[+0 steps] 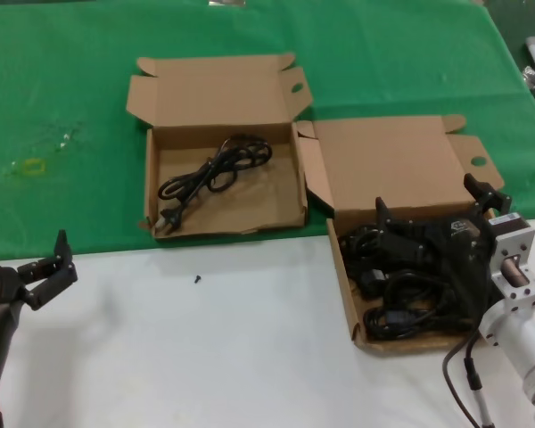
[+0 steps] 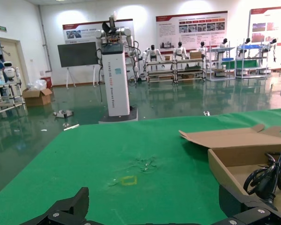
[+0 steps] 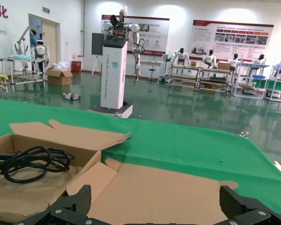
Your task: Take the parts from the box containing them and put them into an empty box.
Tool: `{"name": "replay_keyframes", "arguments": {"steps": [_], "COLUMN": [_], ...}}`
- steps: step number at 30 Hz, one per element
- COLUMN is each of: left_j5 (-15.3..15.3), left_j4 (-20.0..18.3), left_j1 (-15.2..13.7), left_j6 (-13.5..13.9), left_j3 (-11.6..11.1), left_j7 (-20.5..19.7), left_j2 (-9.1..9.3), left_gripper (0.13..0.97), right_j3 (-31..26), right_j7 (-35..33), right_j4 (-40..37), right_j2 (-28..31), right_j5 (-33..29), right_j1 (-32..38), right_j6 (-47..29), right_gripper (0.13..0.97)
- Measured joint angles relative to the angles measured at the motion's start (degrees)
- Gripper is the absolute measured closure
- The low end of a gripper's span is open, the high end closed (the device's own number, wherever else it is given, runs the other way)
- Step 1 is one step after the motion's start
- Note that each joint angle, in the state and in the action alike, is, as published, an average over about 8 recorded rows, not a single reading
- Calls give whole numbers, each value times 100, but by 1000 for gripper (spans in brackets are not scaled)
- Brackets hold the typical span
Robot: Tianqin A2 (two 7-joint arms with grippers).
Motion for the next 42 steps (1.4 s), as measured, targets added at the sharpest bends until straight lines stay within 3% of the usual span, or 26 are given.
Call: {"name": "replay_keyframes", "arguments": {"steps": [42], "left_j5": [0], "left_j4": [0], "left_j1": [0], "left_j6": [0], "left_j3": [0], "left_j7": [0], "left_j2": [0], "left_gripper": [132], "right_j3": [0], "right_j7": [0], "right_j4": [0], "right_j2": [0], "right_j5": [0], "right_j1": [0], "right_j6": [0], "right_gripper": [129]}}
